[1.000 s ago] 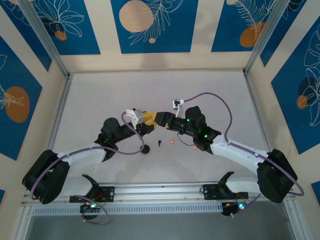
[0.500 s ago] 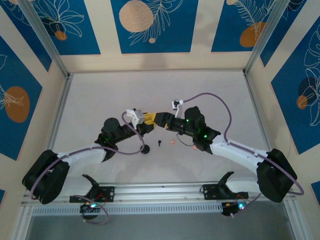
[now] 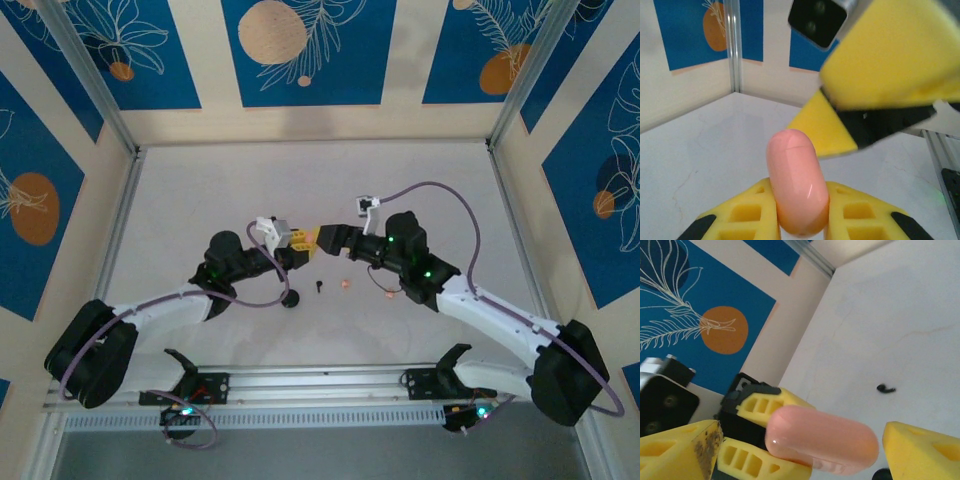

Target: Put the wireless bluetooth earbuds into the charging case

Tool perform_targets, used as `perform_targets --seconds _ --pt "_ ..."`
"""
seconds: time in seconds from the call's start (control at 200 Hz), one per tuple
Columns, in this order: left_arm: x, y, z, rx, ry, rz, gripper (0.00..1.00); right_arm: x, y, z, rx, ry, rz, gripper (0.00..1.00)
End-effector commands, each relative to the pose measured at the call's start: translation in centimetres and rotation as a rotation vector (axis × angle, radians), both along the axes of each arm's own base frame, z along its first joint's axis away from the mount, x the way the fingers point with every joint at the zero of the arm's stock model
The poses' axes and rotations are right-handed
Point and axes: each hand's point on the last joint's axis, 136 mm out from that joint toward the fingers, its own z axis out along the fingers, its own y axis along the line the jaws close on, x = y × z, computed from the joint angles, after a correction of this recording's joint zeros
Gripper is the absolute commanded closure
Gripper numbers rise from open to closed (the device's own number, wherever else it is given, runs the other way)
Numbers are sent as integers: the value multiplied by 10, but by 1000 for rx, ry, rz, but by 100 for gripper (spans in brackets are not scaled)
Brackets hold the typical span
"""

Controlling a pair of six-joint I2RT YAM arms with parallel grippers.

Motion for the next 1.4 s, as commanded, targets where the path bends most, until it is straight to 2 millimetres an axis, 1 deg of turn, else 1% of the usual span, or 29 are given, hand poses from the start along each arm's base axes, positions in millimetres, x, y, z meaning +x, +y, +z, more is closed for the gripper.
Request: perform_targets --seconds 0.0,0.045,0.145,0.18,0.32,0.4,0.465,0.57,0.685,0.8,0.975,1.26,1.39 --pt "-4 1 13 -26 1 -63 88 -10 -8 4 -59 -111 75 16" --pt "-5 3 17 -36 -4 -83 88 -15 -10 7 -83 -162 112 17" --pt "-10 6 22 -56 -11 -130 88 -32 -13 13 -136 -327 245 26" --pt "-11 8 25 -65 -17 -148 88 -37 -15 13 -168 -391 286 28" --pt "-21 10 35 -93 -30 -231 88 -53 -26 12 -242 -560 445 32" --pt "-28 11 41 -105 -52 -279 90 -69 -26 11 -272 -712 564 39" --pt "-32 11 45 -119 -64 -307 90 -71 -26 10 -308 -769 598 41" --pt "-40 10 51 -146 -92 -355 90 -68 -23 7 -346 -772 657 41" --pt "-46 10 55 -169 -107 -401 90 -68 -14 6 -344 -743 743 42" --pt "-49 9 57 -192 -107 -434 91 -68 -4 4 -337 -734 809 43" --pt "-50 8 57 -197 -105 -451 91 -67 5 6 -315 -730 862 45" --pt "-51 8 59 -197 -110 -453 91 -68 13 14 -259 -739 906 57" --pt "-50 8 59 -198 -109 -451 91 -67 16 15 -253 -745 912 68"
